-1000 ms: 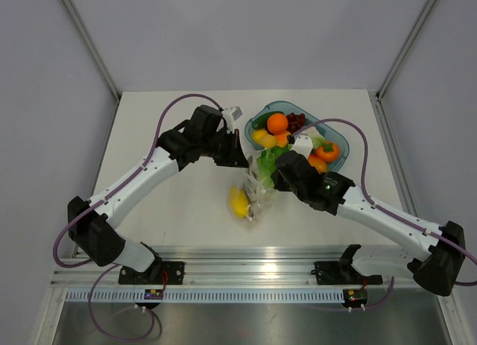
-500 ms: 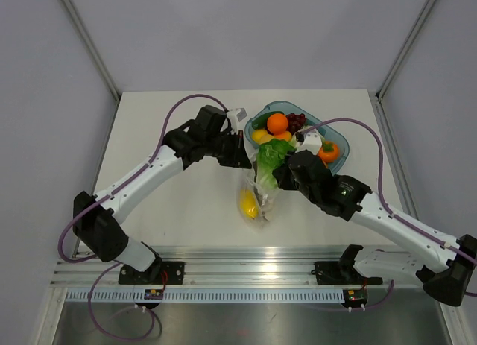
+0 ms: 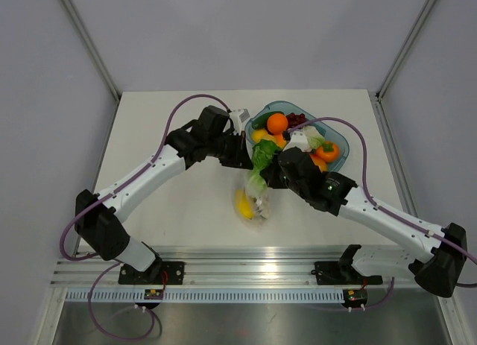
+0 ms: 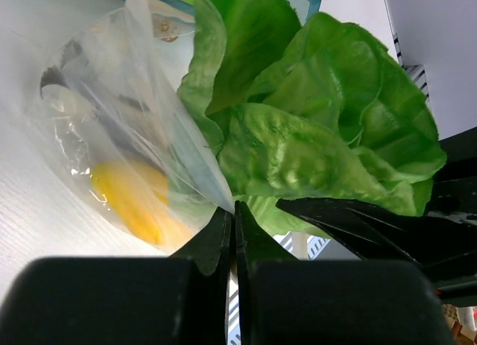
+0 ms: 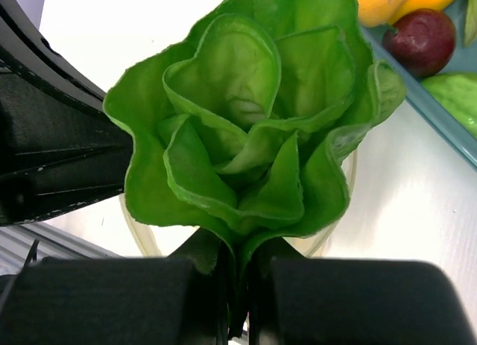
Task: Place the food in the zip-top bag and seal the zipper
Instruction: Place the fake vegetable in the zipper food storage bag.
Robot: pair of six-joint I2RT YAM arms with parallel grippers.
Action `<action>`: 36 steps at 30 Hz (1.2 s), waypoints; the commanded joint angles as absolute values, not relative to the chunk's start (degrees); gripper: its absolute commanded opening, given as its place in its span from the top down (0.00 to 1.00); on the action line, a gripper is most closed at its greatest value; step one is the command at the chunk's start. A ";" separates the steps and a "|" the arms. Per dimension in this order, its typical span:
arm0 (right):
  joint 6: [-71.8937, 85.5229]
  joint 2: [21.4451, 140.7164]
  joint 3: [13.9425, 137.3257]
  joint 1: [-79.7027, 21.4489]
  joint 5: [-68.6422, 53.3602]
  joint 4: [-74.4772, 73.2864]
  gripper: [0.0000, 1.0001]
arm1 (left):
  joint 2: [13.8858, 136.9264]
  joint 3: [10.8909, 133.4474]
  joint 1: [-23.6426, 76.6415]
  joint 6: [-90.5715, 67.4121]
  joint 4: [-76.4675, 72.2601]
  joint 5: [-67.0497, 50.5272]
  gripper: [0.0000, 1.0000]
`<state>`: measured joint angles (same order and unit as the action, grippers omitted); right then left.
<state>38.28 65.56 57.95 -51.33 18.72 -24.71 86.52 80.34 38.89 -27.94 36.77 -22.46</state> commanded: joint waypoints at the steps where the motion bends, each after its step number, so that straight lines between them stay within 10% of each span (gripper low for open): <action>1: 38.67 66.71 58.97 -51.94 16.00 -21.17 1.00 | 86.84 83.76 39.37 -26.63 35.77 -23.12 1.00; 36: 38.41 62.66 61.96 -52.12 24.01 -22.94 1.00 | 89.91 90.35 39.55 -20.13 40.17 -25.40 1.00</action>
<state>38.57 61.73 59.27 -51.48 23.62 -28.42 90.06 89.34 39.53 -21.58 41.21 -22.98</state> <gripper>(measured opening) 0.079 0.012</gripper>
